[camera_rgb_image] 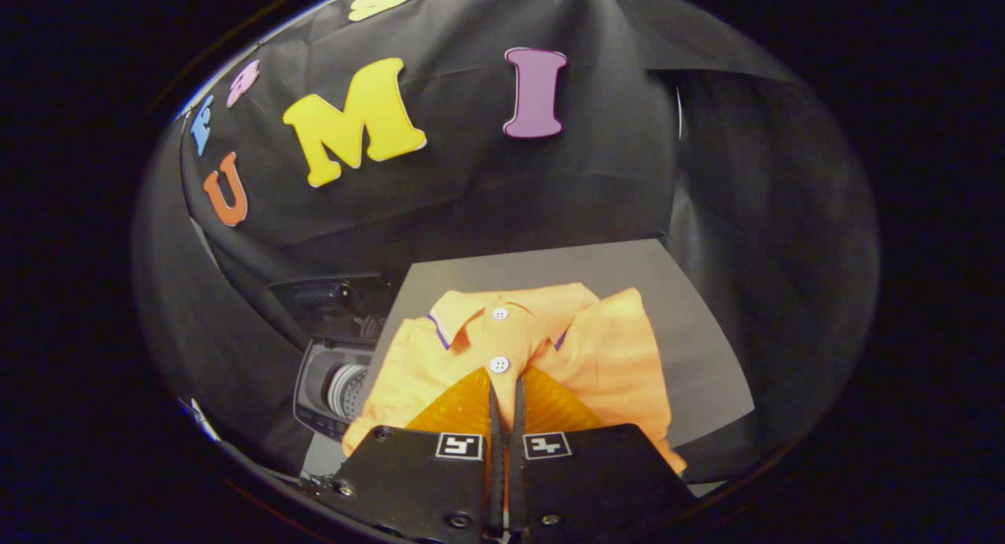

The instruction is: Put the clothes into the washing machine and then close the washing machine lid.

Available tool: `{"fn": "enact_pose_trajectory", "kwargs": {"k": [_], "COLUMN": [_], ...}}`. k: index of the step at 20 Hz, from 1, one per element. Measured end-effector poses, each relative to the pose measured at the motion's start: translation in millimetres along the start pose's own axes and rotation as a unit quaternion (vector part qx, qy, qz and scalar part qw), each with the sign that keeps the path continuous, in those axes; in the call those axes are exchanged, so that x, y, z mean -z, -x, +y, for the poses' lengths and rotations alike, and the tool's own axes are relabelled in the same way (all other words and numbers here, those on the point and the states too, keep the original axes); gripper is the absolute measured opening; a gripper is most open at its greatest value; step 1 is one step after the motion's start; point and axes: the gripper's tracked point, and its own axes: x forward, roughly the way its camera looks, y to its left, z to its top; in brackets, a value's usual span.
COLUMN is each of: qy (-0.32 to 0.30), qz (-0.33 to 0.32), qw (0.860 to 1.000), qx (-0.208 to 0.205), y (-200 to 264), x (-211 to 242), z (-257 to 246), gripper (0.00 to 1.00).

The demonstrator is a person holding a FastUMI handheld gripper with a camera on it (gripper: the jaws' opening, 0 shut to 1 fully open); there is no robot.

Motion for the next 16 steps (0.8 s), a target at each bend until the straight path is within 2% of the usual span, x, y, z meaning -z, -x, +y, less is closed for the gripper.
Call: {"fn": "enact_pose_trajectory", "kwargs": {"k": [6, 10, 16], "qy": [0.007, 0.028, 0.058], "qz": [-0.05, -0.08, -0.086], "qw": [0.999, 0.996, 0.991], "qx": [-0.017, -0.037, -0.083], "y": [68, 106, 127], "x": [-20, -34, -39], "z": [57, 114, 215], "gripper": [0.06, 0.06, 0.06]}}
